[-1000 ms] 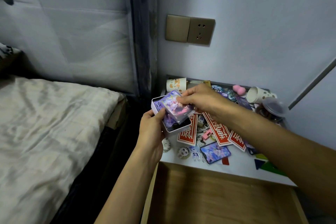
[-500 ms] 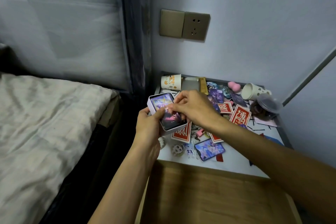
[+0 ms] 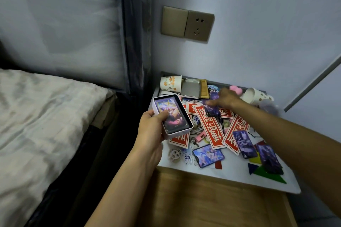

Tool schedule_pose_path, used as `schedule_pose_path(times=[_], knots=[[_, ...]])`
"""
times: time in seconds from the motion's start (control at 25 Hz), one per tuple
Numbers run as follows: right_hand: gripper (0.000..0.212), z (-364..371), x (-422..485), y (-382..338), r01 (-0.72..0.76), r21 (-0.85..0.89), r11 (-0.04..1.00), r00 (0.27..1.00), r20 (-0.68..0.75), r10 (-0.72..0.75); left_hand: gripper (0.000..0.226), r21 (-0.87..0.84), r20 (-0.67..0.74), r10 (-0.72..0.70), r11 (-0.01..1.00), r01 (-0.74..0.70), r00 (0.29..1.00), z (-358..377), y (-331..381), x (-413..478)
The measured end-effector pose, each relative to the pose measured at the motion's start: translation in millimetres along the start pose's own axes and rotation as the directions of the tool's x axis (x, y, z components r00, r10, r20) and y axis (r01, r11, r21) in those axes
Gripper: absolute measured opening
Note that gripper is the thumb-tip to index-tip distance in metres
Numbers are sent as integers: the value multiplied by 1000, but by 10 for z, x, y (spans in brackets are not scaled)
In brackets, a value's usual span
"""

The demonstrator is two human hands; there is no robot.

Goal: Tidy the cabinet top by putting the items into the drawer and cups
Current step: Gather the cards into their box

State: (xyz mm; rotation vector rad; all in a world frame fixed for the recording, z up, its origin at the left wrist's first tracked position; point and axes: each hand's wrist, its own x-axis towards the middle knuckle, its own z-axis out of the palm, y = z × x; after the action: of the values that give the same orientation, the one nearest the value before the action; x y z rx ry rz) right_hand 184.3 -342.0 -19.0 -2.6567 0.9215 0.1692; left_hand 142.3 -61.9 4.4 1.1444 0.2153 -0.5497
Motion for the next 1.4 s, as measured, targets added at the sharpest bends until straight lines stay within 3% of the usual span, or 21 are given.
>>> schedule_pose_path(times=[0.36,0.64,0.76,0.88,0.96,1.12,1.4], knots=[[78,110,199,12,-145,70,987,987,-64,149,26,9,3,0,1000,0,1000,21,8,-9],[57,-50,138,-10,-198,338,920,944,-187,272,23,14,2,3,1000,-3,1000,-4,4,-21],[46,-290,-420,21,-79,451,889,958,-212,193,20,41,-14,-4,999,4,1000,25,-54,-34],[26,-385,-1258,130,56,799,599,994,-102,43,20,76,6,-22,997,22,1000,72,-163,-58],[20,-331,-1680,215,39,879,475,998,-10,-63,19,122,51,-29,992,23,998,147,-285,-85],[22,-29,-1930,302,-13,885,466,983,97,-158,30,191,187,-104,979,68,977,266,-564,-206],[21,146,-1860,534,-15,827,562,979,128,-161,13,303,264,-152,951,67,953,340,-768,-319]])
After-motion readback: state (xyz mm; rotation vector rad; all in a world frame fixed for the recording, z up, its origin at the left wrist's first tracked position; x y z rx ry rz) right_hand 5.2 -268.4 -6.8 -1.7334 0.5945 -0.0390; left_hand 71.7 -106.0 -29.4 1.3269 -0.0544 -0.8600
